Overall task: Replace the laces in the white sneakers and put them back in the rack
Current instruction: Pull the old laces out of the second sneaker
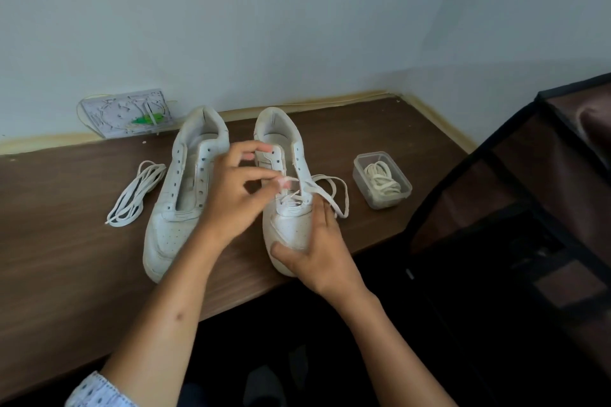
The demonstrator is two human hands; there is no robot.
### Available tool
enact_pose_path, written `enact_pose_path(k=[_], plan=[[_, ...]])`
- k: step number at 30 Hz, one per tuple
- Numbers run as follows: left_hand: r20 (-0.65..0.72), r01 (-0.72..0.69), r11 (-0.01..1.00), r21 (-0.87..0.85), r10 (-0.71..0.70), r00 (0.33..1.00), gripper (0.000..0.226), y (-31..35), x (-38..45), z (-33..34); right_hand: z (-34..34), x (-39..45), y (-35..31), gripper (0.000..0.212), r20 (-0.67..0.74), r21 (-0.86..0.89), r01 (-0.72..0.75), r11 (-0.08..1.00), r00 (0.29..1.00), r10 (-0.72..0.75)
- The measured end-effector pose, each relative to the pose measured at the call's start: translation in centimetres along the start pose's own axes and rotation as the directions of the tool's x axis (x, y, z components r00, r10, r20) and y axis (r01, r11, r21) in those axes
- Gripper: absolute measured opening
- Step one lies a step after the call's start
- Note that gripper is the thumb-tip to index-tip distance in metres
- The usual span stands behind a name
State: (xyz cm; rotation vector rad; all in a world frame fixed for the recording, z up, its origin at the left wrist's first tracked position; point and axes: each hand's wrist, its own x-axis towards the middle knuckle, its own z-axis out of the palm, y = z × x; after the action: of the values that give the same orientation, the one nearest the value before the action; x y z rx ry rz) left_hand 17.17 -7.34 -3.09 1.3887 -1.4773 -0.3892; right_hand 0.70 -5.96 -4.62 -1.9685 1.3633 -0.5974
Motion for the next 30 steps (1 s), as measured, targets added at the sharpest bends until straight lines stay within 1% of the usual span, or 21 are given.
enact_pose_path(k=[1, 2, 3, 4, 5, 6, 7, 8, 10, 13, 15, 17, 19, 21, 23, 24, 26, 27, 28, 29, 30], plan=[[-0.007, 0.052, 0.99, -0.132, -0.054, 0.999, 0.016, 0.0, 0.0, -0.7, -0.1, 0.2, 0.0, 0.111, -0.015, -0.001, -0.017, 1.0, 1.0, 0.017], [-0.019, 0.089, 0.974, -0.209, -0.095, 0.995, 0.023, 0.0, 0.1, -1.2, 0.0, 0.4, -0.1, 0.112, -0.024, -0.005, -0.027, 1.0, 0.999, 0.027], [-0.029, 0.115, 0.969, -0.218, -0.124, 0.992, 0.025, 0.1, 0.0, -1.3, 0.0, 0.5, -0.1, 0.111, -0.022, -0.01, -0.032, 0.999, 0.999, 0.032], [-0.063, 0.108, 0.985, -0.132, -0.117, 0.991, 0.027, 0.0, 0.0, -1.2, 0.2, 0.6, -0.2, 0.109, -0.019, -0.022, -0.029, 0.999, 0.999, 0.029], [-0.097, 0.057, 0.998, 0.02, -0.055, 0.994, 0.028, -0.2, -0.1, -0.8, 0.4, 0.6, -0.2, 0.107, -0.028, -0.042, -0.018, 0.999, 0.999, 0.016], [-0.107, -0.016, 0.979, 0.202, 0.038, 0.994, 0.026, -0.5, -0.1, -0.5, 0.5, 0.7, -0.2, 0.105, -0.046, -0.068, -0.004, 0.998, 0.999, 0.001], [-0.076, -0.069, 0.94, 0.335, 0.1, 0.992, 0.024, -0.7, -0.3, -0.3, 0.7, 0.7, -0.1, 0.104, -0.065, -0.091, 0.005, 0.996, 0.998, -0.011], [-0.036, -0.086, 0.906, 0.416, 0.11, 0.993, 0.03, -0.7, -0.4, -0.1, 0.7, 0.8, -0.2, 0.104, -0.077, -0.103, 0.012, 0.995, 0.997, -0.02], [0.01, -0.085, 0.861, 0.501, 0.093, 0.996, 0.041, -0.4, -0.6, 0.1, 0.8, 0.8, -0.3, 0.105, -0.086, -0.104, 0.012, 0.995, 0.996, -0.021], [-0.005, -0.094, 0.772, 0.629, 0.125, 0.992, 0.033, 0.2, -0.7, 0.5, 0.9, 0.8, -0.4, 0.106, -0.087, -0.118, 0.016, 0.993, 0.996, -0.027], [-0.02, -0.082, 0.736, 0.672, 0.129, 0.991, 0.027, 0.2, -0.5, 0.9, 0.9, 0.7, -0.4, 0.106, -0.078, -0.131, 0.019, 0.991, 0.997, -0.029], [0.001, -0.061, 0.704, 0.707, 0.085, 0.996, 0.031, 0.0, -0.5, 1.5, 0.9, 0.7, -0.5, 0.106, -0.064, -0.135, 0.016, 0.991, 0.998, -0.025], [0.042, -0.028, 0.697, 0.716, -0.003, 0.999, 0.034, -0.1, -0.7, 2.1, 0.8, 0.7, -0.5, 0.105, -0.056, -0.135, 0.015, 0.991, 0.998, -0.022], [0.063, -0.004, 0.766, 0.643, -0.047, 0.997, 0.03, -0.2, -0.6, 2.3, 0.9, 0.7, -0.6, 0.104, -0.06, -0.137, 0.016, 0.99, 0.998, -0.025], [0.058, -0.011, 0.854, 0.521, -0.023, 0.998, 0.017, -0.2, -0.2, 2.0, 1.0, 0.7, -0.5, 0.104, -0.073, -0.14, 0.017, 0.99, 0.997, -0.027], [0.034, -0.031, 0.882, 0.47, 0.016, 0.999, 0.011, -0.2, -0.1, 1.7, 1.0, 0.7, -0.5, 0.104, -0.082, -0.134, 0.017, 0.991, 0.996, -0.028], [-0.058, -0.07, 0.94, 0.335, 0.095, 0.994, 0.007, 0.0, 0.1, 0.9, 1.1, 0.6, -0.4, 0.104, -0.094, -0.126, 0.019, 0.992, 0.995, -0.031], [-0.131, -0.055, 0.982, 0.183, 0.08, 0.988, 0.009, 0.5, 0.2, 0.1, 1.1, 0.7, -0.4, 0.104, -0.094, -0.131, 0.017, 0.991, 0.995, -0.03], [-0.202, -0.027, 0.999, -0.021, 0.023, 0.979, 0.014, 1.1, 0.2, -0.7, 1.1, 0.7, -0.4, 0.105, -0.092, -0.14, 0.012, 0.99, 0.995, -0.025], [-0.259, -0.005, 0.989, -0.151, -0.034, 0.965, 0.021, 1.4, 0.3, -1.3, 1.2, 0.7, -0.3, 0.106, -0.09, -0.146, 0.005, 0.989, 0.996, -0.018], [-0.304, 0.003, 0.99, -0.139, -0.046, 0.952, 0.03, 1.4, 0.2, -1.9, 1.2, 0.8, -0.3, 0.106, -0.088, -0.148, -0.001, 0.989, 0.996, -0.012]])
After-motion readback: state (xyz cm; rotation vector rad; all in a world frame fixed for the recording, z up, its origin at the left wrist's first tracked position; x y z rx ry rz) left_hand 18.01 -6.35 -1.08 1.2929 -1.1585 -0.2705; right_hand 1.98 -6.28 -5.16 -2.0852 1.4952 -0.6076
